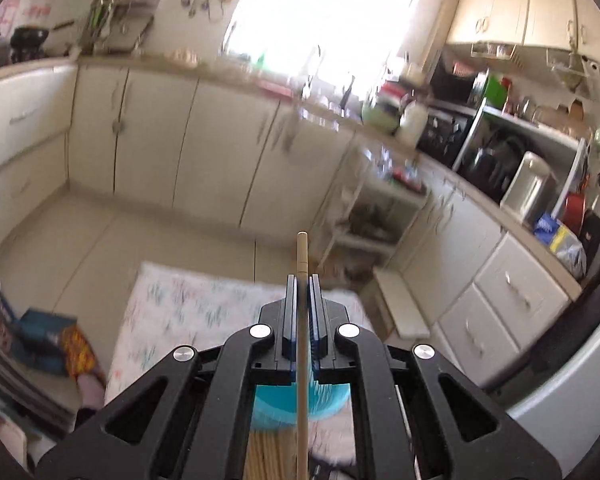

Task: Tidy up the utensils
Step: 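Lift the chopstick with the left gripper and drop it into the teal basket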

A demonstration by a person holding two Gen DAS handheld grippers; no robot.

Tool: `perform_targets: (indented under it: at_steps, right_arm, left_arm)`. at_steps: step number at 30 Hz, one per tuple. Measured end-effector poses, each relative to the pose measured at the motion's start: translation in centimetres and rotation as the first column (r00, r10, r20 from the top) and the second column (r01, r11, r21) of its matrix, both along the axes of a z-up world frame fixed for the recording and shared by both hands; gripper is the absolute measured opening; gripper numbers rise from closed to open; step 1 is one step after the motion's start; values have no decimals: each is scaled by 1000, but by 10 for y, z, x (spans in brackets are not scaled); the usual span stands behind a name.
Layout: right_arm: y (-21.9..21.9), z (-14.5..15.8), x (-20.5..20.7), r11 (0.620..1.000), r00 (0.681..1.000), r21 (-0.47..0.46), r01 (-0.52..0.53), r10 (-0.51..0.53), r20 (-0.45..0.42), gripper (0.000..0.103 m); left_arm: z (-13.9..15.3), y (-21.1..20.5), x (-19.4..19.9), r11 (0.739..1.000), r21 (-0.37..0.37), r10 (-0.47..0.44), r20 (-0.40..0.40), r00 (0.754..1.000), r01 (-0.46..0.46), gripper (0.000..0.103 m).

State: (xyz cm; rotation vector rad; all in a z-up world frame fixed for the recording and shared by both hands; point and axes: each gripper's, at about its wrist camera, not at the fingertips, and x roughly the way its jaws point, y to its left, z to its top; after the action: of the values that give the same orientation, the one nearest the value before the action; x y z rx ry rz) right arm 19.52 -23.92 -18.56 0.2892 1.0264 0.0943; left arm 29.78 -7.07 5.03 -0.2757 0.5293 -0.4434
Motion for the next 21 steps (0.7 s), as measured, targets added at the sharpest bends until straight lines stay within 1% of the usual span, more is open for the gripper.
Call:
perform_targets:
  at_steps: [1,3,4,6,7,11,14,17,21]
  right_arm:
    - [0,0,0,1000,1000,0,0,0,1,9]
    - [0,-1,0,1000,1000,6,-1,1,2,9]
    - [-1,-1,1,1000,1000,10,-1,1,3,9]
    - [-3,-1,1,1000,1000,19,-2,2,2,9]
    - [-4,-2,1,1000,1000,23,-2,2,2,9]
    - [-7,-2,2,999,1000,36,-5,5,1,9]
    - [-9,-2,3,999,1000,41,-7,7,1,9]
    - [-11,-2,3,999,1000,43,-10,10,2,9]
    - [-15,-2,3,998,1000,56,-12,12,-2,9]
  left_arm:
    - [7,-5,5,1000,-15,13,28,1000,-12,5]
    - [16,-15,15,999,-17,48,83,995,-47,5]
    - [18,-20,20,998,-15,67,106,992,-66,5]
    - [11,-26,31,996,-12,89,127,988,-88,5]
    - [4,-29,39,995,-22,95,127,987,-93,5]
    - [-29,-40,60,991,-2,134,79,988,-134,5]
    - [-57,-44,61,988,19,151,72,986,-153,5]
    - [-76,-50,59,986,73,146,75,986,-151,5]
    - [-95,-60,53,982,152,107,47,993,-113,6]
